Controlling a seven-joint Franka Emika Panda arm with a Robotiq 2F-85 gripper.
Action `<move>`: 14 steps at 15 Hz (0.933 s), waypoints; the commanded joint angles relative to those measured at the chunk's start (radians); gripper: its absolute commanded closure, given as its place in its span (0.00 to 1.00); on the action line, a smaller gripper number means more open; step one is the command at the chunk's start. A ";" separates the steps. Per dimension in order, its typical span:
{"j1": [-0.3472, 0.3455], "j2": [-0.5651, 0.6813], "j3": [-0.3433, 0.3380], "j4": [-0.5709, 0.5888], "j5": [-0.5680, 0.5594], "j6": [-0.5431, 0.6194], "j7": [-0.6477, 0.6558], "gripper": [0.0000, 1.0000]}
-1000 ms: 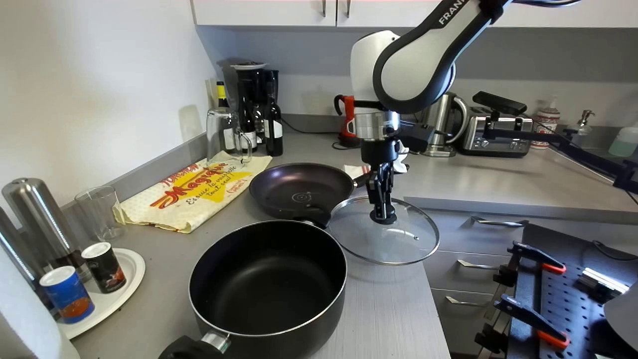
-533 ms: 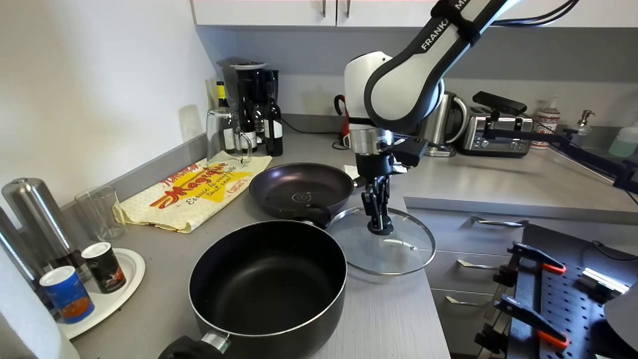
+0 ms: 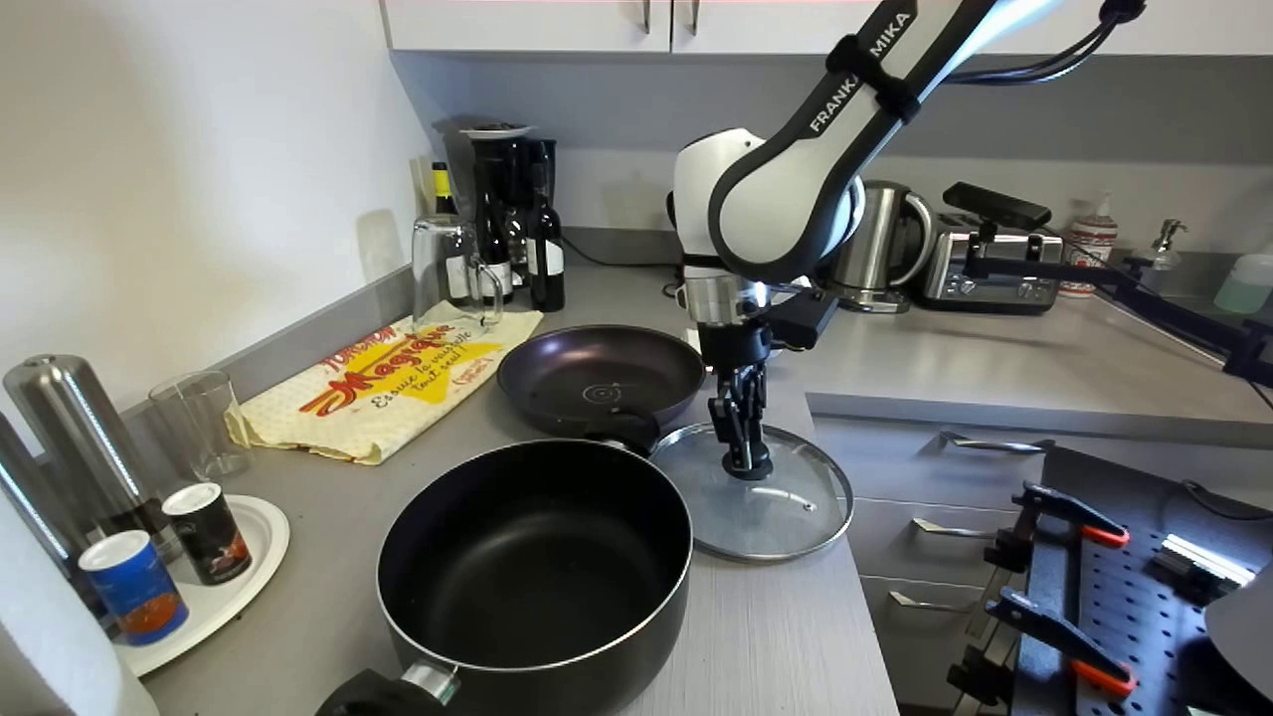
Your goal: Pick up the lid from the pot and put it on the counter
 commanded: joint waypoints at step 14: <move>-0.003 0.019 0.006 0.036 0.016 -0.003 -0.013 0.00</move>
